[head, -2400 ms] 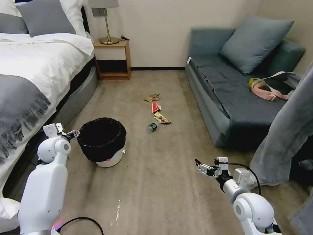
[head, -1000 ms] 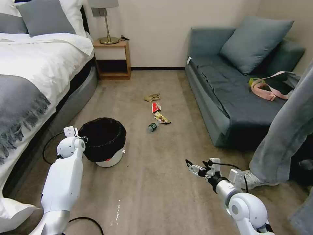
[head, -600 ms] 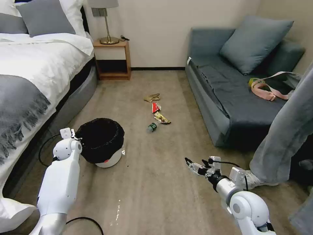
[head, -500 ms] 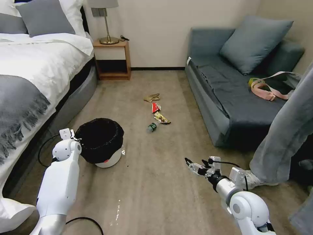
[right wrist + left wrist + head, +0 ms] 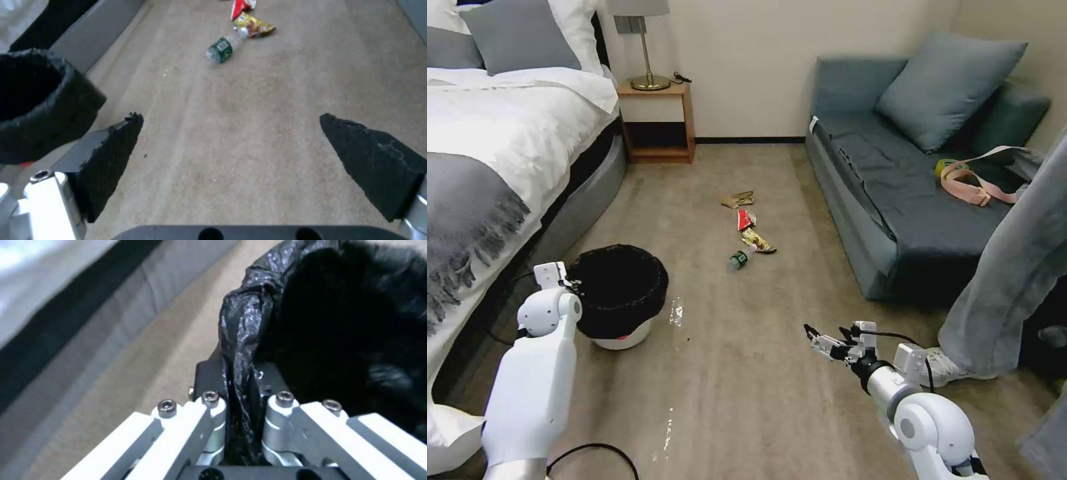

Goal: Pick up the trash bin, then pick up the garbage on the floor and place it into the trash bin.

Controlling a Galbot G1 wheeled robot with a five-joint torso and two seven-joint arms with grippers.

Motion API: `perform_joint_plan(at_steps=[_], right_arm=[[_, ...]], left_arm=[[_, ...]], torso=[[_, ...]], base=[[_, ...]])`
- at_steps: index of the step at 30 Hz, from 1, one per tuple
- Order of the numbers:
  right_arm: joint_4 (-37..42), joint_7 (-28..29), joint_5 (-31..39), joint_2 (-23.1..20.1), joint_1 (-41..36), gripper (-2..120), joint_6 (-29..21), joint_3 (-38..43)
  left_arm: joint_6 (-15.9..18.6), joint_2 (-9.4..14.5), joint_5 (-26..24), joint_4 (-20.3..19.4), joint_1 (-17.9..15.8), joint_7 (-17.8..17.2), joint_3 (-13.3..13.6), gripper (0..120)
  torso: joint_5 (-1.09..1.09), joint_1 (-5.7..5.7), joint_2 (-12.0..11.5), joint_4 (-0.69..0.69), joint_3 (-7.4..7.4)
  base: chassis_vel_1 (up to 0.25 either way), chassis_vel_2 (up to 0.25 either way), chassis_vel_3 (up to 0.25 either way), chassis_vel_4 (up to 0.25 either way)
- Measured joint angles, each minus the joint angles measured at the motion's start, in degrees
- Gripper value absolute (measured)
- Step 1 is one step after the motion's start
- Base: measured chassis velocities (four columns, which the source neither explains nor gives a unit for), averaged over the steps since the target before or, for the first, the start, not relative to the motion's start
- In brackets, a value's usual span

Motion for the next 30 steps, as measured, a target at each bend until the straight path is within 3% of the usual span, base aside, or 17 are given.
perform_joint_plan(at_steps=[6, 8, 10, 16, 23, 30], right_arm=[[-0.2, -0.3, -1.2, 0.4, -0.2, 100, 0.5, -0.3], [-0.2, -0.3, -1.3, 0.4, -0.2, 100, 0.5, -0.3], [0.0, -0.4, -1.4, 0.5, -0.4, 100, 0.5, -0.4], [0.1, -0.6, -1.5, 0.7, -0.6, 100, 0.6, -0.5], [0.4, -1.2, -1.8, 0.9, -0.8, 100, 1.1, -0.7], [0.8, -1.6, -1.8, 0.9, -1.3, 100, 1.7, -0.6]], left_arm=[[0.0, 1.3, 1.0, -9.4, 6.0, 1.7, -1.2, 5], [0.0, 1.5, 1.4, -10.5, 6.6, 2.1, -1.4, 5], [0.0, 1.8, 2.4, -15.8, 9.6, 3.5, -2.2, 5], [-0.4, 1.8, 5.3, -22.6, 13.3, 4.7, -3.6, 5], [-0.9, 2.0, 6.9, -26.4, 16.0, 5.3, -4.4, 5], [-1.0, 2.0, 8.0, -27.0, 16.7, 5.5, -4.4, 5]], torso=[[0.01, 0.0, 0.0, 0.0, 0.0], [0.0, 0.0, 0.0, 0.01, 0.0], [0.0, 0.0, 0.0, 0.0, 0.0], [0.0, 0.0, 0.0, -0.01, 0.0], [0.01, 0.0, 0.0, 0.0, -0.01], [0.01, 0.0, 0.0, -0.01, -0.01]], base=[[0.0, 0.0, 0.0, 0.0], [0.0, 0.0, 0.0, 0.0], [0.0, 0.0, 0.0, 0.0], [0.0, 0.0, 0.0, 0.0], [0.0, 0.0, 0.0, 0.0], [0.0, 0.0, 0.0, 0.0]])
